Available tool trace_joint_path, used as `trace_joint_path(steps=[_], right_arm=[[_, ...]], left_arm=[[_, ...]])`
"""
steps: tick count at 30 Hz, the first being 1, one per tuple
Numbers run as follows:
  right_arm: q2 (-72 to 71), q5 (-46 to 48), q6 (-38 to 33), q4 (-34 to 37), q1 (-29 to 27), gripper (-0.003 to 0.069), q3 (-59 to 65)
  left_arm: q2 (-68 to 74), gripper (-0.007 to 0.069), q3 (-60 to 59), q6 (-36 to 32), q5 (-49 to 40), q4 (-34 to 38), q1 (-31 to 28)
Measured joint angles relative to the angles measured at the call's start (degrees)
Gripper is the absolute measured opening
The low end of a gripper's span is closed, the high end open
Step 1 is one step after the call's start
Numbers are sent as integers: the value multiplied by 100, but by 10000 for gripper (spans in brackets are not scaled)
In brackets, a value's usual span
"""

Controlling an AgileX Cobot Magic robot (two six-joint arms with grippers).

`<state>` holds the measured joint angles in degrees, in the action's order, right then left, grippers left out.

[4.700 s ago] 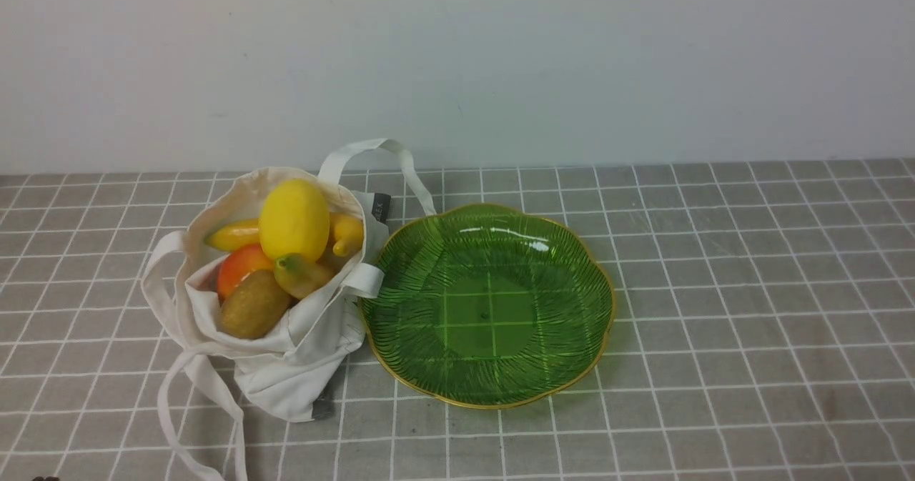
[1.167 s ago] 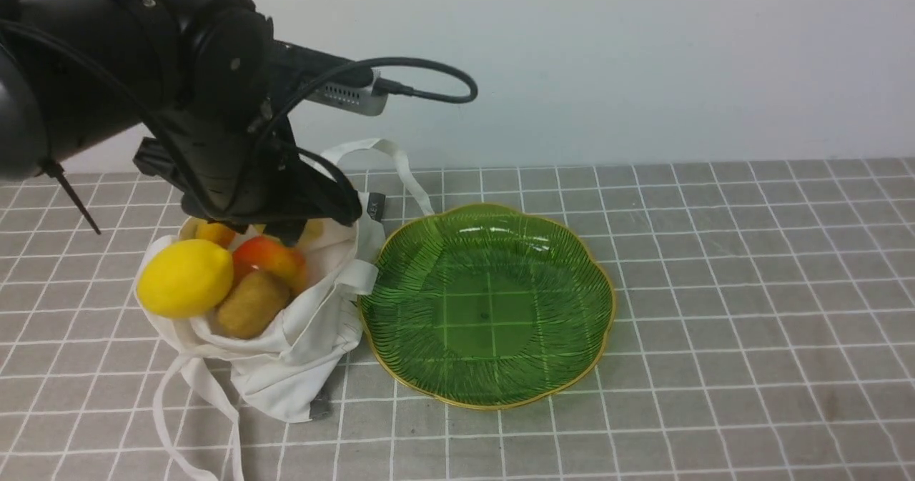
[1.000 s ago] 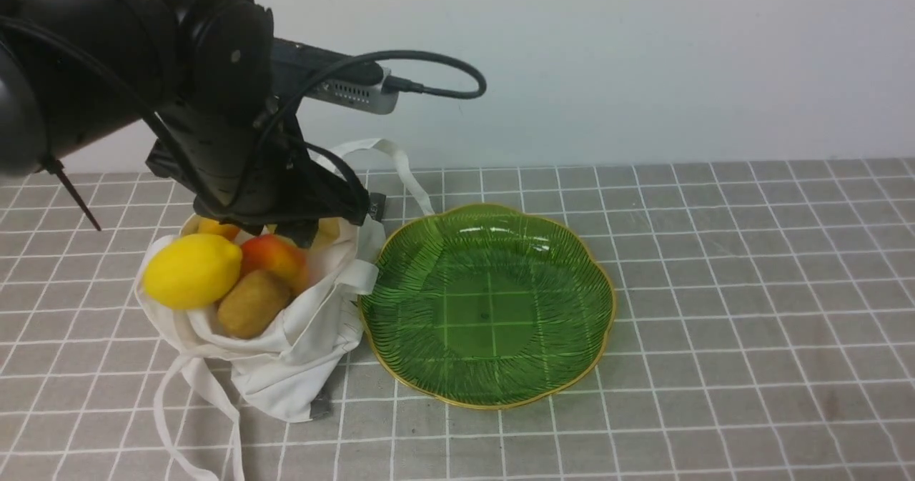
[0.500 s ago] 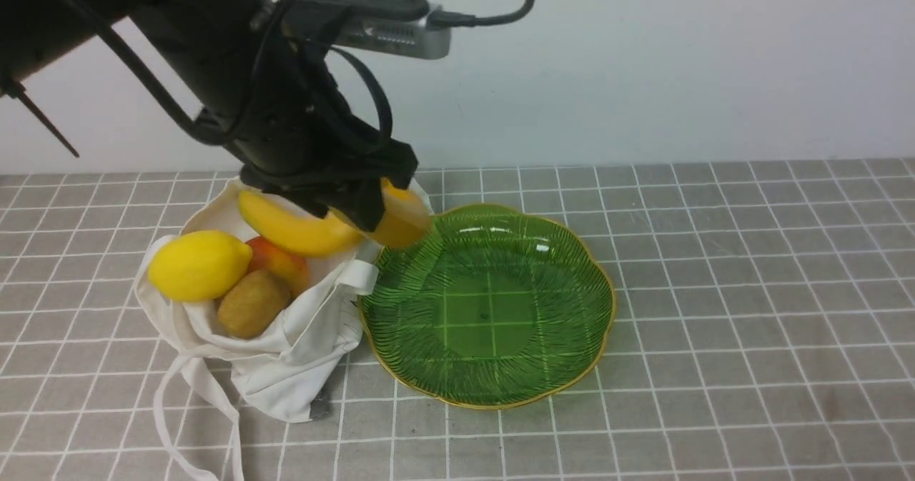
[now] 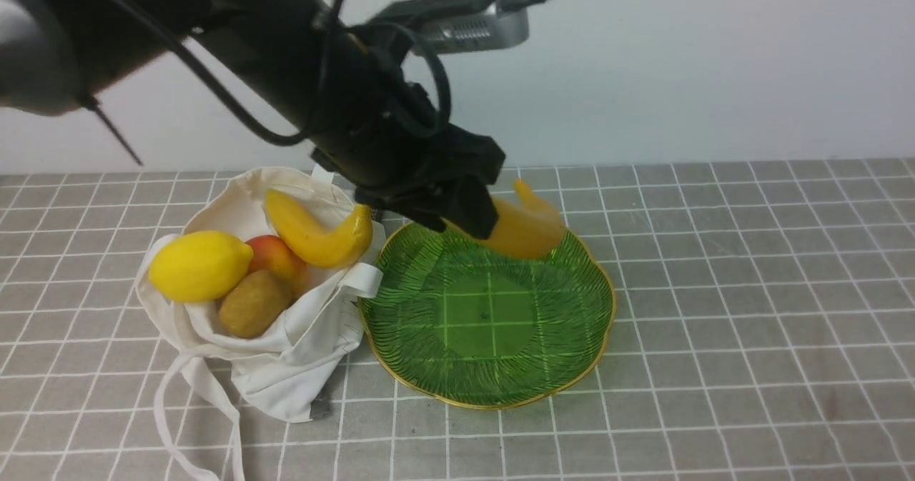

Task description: Take the fruit out of the bag on the grey coffee tablecloth and place them on the plate.

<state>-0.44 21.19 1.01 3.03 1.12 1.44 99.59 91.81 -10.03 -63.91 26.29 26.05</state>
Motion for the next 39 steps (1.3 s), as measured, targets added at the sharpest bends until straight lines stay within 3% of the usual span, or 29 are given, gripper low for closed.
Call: trace_joint_path(steps=[10, 12, 13, 18, 22, 24, 27, 29, 32, 39], right_arm=[[0, 0, 0, 0, 0, -14, 0], [0, 0, 0, 0, 0, -14, 0], [0, 0, 0, 0, 0, -14, 0], [0, 0, 0, 0, 0, -14, 0], [0, 0, 0, 0, 0, -14, 0], [0, 0, 0, 0, 0, -14, 0], [0, 0, 0, 0, 0, -14, 0], [0, 0, 0, 0, 0, -14, 0], [0, 0, 0, 0, 0, -14, 0], [0, 0, 0, 0, 0, -14, 0]], left_arm=[[1091, 305, 7, -165, 805, -390, 339], [1176, 347, 7, -170, 846, -440, 339], [1220, 412, 7, -184, 861, -449, 339], [1246, 589, 13, -251, 867, -695, 339], [1182, 632, 140, -203, 792, -1077, 333], [1039, 575, 311, -150, 600, -1290, 333], [740, 414, 598, -107, 217, -1540, 333], [423, 242, 810, -100, -261, -1743, 333], [-68, 58, 915, -70, -597, -1950, 333], [-1532, -8, 559, 45, -729, -2065, 333]])
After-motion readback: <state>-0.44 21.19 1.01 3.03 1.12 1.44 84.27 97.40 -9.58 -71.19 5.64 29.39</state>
